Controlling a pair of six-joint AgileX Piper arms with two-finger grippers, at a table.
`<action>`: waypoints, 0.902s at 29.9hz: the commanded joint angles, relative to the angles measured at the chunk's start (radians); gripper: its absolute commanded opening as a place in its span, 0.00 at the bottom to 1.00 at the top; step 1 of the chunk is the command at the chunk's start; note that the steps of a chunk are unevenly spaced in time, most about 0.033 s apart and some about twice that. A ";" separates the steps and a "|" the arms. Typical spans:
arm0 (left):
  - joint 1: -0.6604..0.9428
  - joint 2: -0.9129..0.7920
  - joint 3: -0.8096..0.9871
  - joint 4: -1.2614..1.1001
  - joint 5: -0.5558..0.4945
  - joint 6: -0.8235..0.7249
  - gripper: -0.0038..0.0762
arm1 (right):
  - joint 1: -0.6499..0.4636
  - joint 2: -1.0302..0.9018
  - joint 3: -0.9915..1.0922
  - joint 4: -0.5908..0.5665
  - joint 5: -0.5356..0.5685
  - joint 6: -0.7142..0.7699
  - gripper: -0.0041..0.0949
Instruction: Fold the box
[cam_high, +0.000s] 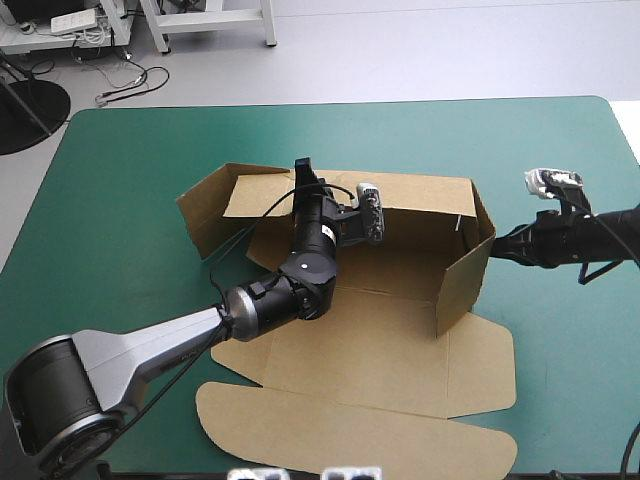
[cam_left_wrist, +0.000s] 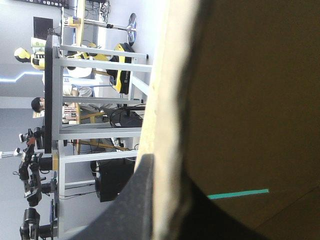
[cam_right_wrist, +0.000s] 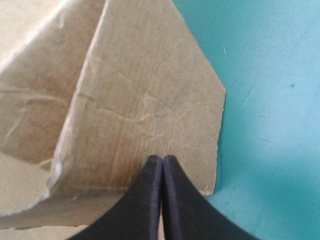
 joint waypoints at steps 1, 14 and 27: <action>-0.001 -0.017 -0.009 -0.095 -0.019 0.016 0.04 | -0.003 -0.094 0.103 0.158 -0.122 -0.152 0.02; -0.001 -0.017 -0.009 -0.092 -0.027 0.032 0.04 | 0.019 -0.134 0.323 0.500 -0.229 -0.628 0.05; -0.001 -0.017 -0.009 -0.089 -0.027 0.032 0.04 | 0.019 -0.172 0.323 0.350 -0.176 -0.693 0.49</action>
